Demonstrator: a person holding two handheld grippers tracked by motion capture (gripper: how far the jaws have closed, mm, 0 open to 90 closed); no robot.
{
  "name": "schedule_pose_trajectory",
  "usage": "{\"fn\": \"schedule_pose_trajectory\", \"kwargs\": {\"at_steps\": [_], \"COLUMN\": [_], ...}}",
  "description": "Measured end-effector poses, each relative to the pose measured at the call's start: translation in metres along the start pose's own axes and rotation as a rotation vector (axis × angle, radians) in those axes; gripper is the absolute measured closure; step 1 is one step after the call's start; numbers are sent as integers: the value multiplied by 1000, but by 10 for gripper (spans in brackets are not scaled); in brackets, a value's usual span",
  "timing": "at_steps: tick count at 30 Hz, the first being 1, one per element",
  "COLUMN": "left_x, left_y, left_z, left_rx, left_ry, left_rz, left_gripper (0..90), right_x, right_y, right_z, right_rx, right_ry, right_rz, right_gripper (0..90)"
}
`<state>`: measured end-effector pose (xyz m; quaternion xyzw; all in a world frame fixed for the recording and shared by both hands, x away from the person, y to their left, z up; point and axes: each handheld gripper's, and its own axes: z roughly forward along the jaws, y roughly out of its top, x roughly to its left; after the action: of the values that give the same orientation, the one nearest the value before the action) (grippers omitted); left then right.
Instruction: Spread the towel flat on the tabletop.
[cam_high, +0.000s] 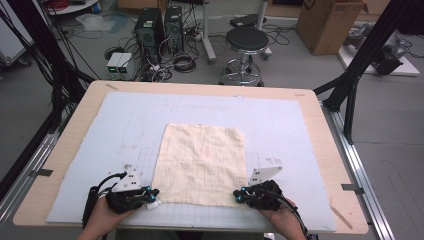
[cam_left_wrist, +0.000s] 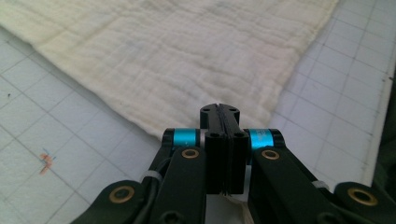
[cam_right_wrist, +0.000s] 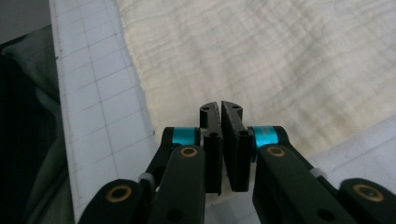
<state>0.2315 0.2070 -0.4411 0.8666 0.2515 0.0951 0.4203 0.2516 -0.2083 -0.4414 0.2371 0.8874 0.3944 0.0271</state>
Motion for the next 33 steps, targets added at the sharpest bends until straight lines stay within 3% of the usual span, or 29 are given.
{"fn": "schedule_pose_trajectory", "kwargs": {"at_steps": [7,12,17,19,21,25,33], "left_x": [-7,-15,-18,-19,-18,-13,2], "left_y": [-4,-5,-8,-8,-8,-5,4], "left_z": [-12,-16,-20,-21,-21,-20,-16], "left_rx": [-30,-27,-32,-37,-37,-57,-124], "left_ry": [-23,-38,-47,-48,-50,-39,-14], "left_rz": [-3,11,-1,-3,-15,-38,-87], "left_gripper": [891,891,890,887,820,710,625], "right_x": [1,6,11,12,11,7,-4], "right_y": [-1,-5,-10,-10,-9,-6,-1], "right_z": [-6,-8,-11,-11,-12,-16,-20], "right_rx": [-22,-16,-8,-13,-32,-83,-133], "right_ry": [26,48,72,85,74,52,1], "right_rz": [5,7,10,11,20,37,68], "right_gripper": [885,884,885,850,773,707,604]}}
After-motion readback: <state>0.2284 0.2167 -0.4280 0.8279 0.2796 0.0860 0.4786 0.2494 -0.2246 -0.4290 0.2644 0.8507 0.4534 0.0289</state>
